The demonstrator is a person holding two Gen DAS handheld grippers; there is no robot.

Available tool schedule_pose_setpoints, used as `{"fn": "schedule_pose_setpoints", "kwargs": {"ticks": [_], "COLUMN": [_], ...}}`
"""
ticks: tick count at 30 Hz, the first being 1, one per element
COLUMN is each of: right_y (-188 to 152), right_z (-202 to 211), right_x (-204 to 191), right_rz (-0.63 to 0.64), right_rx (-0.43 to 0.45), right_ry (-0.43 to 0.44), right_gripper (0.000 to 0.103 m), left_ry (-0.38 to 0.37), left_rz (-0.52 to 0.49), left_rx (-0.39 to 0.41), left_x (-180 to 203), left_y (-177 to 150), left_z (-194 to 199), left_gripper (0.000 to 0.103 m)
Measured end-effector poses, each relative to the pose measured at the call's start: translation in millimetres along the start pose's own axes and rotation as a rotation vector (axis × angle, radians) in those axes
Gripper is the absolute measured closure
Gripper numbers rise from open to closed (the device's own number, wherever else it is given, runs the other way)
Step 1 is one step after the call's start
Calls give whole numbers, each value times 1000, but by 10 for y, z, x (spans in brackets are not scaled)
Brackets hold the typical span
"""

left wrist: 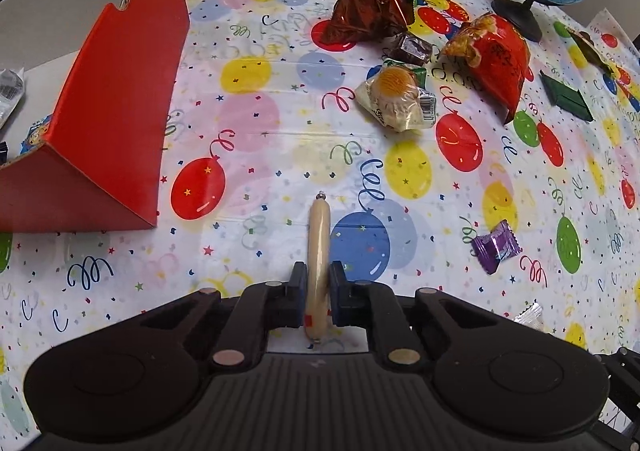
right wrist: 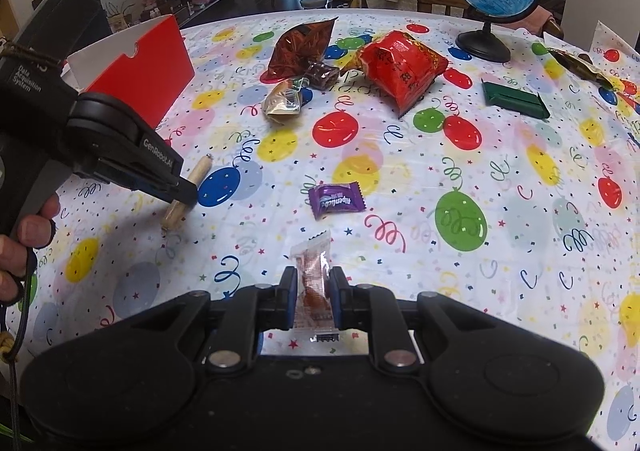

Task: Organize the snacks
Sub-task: 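Carry the sausage stick and wrapped candy into the red box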

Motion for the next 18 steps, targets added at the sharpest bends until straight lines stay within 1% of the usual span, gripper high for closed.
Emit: {"fn": "schedule_pose_setpoints", "kwargs": {"ticks": [3, 8, 14, 18], "right_y": [2, 50, 178, 329], "right_z": [3, 38, 103, 179], "right_x": [2, -22, -128, -218], "right_rz": [-2, -5, 1, 4], "right_rx": [1, 15, 42, 63], "right_ry": [-2, -1, 18, 34], "right_gripper": [87, 88, 88, 88], "left_ry": [-22, -28, -64, -80], "left_rz": [9, -3, -3, 4], "left_rx": [27, 57, 83, 109], "left_x": [-1, -10, -54, -116], "left_y": [25, 82, 147, 219], "left_z": [73, 236, 446, 643], "left_gripper": [92, 92, 93, 93]}}
Point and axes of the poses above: each gripper's, at about its wrist camera, not at the fingertips, and z roughly against the way its jaws point, x to its right, y to its top, the point moved 10 cm from there along -z, roughly the way its jaws point
